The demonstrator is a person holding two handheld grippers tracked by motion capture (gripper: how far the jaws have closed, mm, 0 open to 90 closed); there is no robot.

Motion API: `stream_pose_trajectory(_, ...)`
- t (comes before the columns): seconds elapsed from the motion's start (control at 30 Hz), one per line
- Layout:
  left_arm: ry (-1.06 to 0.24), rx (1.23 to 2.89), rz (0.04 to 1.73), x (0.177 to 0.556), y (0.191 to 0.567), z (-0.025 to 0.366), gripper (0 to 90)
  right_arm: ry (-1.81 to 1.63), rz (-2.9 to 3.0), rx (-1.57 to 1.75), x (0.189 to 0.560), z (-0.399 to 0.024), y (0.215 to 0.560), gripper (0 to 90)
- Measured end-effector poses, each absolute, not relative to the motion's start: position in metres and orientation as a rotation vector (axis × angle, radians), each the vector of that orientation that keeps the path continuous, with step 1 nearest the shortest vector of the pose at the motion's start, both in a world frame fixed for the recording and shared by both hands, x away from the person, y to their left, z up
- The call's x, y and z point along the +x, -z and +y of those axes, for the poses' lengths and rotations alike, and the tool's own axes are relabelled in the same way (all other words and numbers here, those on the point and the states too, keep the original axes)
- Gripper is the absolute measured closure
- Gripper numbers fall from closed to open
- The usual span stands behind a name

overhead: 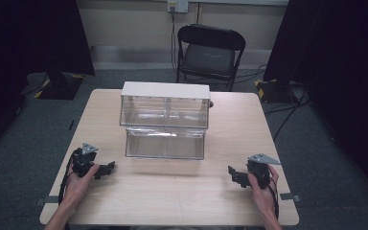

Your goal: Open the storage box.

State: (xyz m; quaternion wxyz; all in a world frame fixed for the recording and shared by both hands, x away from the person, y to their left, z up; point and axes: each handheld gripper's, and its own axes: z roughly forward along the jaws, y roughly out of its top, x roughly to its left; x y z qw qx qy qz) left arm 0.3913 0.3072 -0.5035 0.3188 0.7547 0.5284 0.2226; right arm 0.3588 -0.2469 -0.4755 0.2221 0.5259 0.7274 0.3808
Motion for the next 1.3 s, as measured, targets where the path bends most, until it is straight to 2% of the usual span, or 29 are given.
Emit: stream_pose_trajectory(1.3, -0.586, 1.986, 1.389, 0.391, 0.503, 0.307, 0.3, -1.169, 2.159, 1.212, 0.353, -0.182, 0.449, 14.3)
